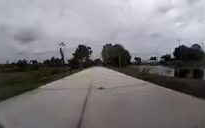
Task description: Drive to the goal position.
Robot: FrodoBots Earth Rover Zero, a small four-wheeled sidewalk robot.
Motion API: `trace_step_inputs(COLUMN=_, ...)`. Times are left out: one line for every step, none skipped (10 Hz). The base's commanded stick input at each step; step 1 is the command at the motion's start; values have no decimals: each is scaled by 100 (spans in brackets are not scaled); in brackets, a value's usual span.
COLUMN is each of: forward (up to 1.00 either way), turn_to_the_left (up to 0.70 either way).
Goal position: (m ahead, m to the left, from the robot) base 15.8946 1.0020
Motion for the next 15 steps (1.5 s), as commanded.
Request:
trace_step_inputs(forward=85, turn_to_the_left=0)
trace_step_inputs(forward=85, turn_to_the_left=0)
trace_step_inputs(forward=85, turn_to_the_left=0)
trace_step_inputs(forward=85, turn_to_the_left=0)
trace_step_inputs(forward=85, turn_to_the_left=0)
trace_step_inputs(forward=85, turn_to_the_left=0)
trace_step_inputs(forward=85, turn_to_the_left=0)
trace_step_inputs(forward=85, turn_to_the_left=0)
trace_step_inputs(forward=85, turn_to_the_left=0)
trace_step_inputs(forward=85, turn_to_the_left=0)
trace_step_inputs(forward=85, turn_to_the_left=0)
trace_step_inputs(forward=85, turn_to_the_left=0)
trace_step_inputs(forward=85, turn_to_the_left=0)
trace_step_inputs(forward=85, turn_to_the_left=0)
trace_step_inputs(forward=85, turn_to_the_left=0)
